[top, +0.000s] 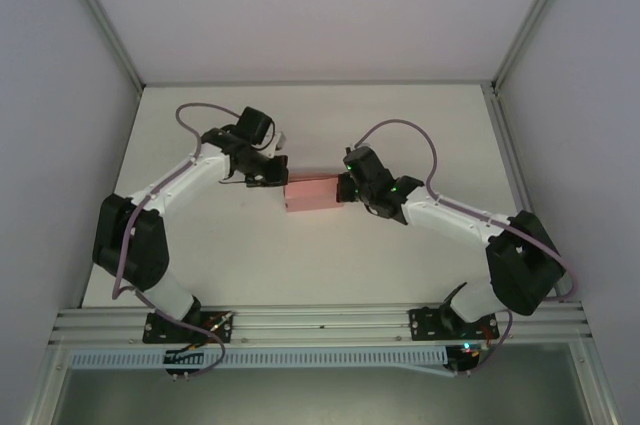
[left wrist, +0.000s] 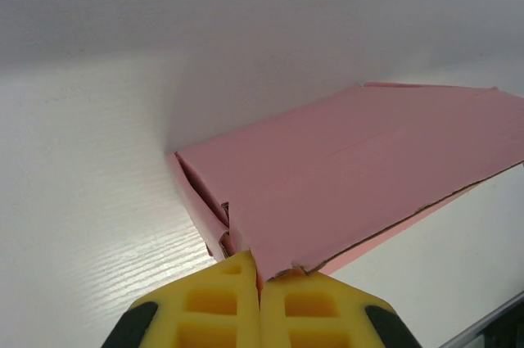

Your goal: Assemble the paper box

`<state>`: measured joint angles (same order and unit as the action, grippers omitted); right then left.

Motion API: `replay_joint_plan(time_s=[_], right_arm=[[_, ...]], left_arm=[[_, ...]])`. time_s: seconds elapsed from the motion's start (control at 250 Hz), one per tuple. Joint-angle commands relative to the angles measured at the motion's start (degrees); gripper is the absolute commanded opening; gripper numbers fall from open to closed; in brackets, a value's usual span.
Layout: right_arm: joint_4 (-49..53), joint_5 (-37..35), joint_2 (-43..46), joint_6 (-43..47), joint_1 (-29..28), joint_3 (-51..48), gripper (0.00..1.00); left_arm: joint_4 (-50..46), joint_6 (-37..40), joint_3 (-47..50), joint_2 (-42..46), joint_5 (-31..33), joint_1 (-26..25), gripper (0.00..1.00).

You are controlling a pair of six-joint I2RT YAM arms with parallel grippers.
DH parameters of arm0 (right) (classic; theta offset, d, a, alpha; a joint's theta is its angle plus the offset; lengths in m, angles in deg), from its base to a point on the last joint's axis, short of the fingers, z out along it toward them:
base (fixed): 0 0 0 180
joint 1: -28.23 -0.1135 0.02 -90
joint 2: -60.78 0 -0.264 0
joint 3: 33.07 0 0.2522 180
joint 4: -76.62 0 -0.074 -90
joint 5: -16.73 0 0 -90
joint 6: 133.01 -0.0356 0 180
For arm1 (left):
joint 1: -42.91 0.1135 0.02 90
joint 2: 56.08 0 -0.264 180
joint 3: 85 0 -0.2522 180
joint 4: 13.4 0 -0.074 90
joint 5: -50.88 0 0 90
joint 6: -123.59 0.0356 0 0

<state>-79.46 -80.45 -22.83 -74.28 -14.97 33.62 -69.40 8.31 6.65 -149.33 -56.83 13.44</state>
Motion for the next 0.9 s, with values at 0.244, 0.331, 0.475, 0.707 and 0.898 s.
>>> replay_joint_plan(time_s=[0.244,0.331,0.475,0.707,0.898], right_arm=[[2.99,4.06,-2.11,-1.43,-1.74,-4.99,0.0],[0.03,4.83,-1.82,-1.08,-1.81,-6.66,0.0],[-4.75,4.58,0.47,2.06,-2.53,-10.83,0.0],[-14.57,5.51,3.54,4.57,-3.25,-18.98,0.0],[-11.8,4.99,4.78,4.42,-3.3,-17.25,0.04]], left_arm=[[3.94,1.81,5.4,0.23,0.57,-4.47,0.0],[11.08,-0.41,12.57,2.54,4.66,-7.18,0.0],[21.27,-1.95,23.29,7.78,15.33,-13.44,0.0],[32.24,-3.79,35.04,10.34,20.13,-18.33,0.0],[30.83,-3.55,36.37,10.83,22.16,-19.05,0.0]])
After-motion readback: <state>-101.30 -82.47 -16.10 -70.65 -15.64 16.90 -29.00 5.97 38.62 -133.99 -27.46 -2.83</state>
